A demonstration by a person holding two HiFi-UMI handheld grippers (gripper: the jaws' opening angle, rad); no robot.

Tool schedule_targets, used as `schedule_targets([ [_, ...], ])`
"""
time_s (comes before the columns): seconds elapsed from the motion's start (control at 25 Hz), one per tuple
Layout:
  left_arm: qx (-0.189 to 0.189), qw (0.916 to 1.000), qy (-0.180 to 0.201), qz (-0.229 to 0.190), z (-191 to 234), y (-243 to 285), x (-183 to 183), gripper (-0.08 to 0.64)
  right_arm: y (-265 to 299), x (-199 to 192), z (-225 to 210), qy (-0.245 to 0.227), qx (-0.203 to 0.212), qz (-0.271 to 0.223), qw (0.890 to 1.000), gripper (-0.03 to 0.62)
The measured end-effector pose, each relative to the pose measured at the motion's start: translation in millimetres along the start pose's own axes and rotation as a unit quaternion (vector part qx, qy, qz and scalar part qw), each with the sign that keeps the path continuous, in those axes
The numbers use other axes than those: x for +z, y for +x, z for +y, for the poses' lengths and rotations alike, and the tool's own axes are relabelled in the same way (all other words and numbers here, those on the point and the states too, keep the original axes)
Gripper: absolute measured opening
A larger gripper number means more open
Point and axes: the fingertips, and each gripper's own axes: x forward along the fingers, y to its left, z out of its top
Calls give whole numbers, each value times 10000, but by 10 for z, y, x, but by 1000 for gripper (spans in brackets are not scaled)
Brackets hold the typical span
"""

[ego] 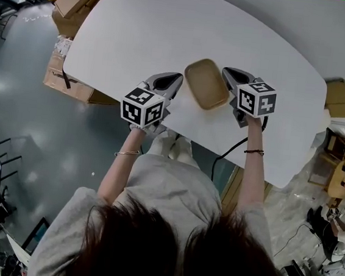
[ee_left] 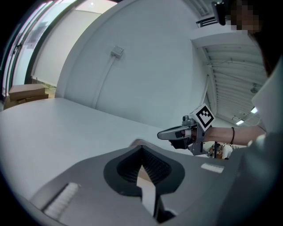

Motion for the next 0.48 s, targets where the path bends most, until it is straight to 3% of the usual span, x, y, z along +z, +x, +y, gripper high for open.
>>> schedule_targets([
  [0.48, 84, 9999, -90, 22, 19, -2, -64, -11, 106, -130, -26, 25, 81, 325, 9994, 88],
])
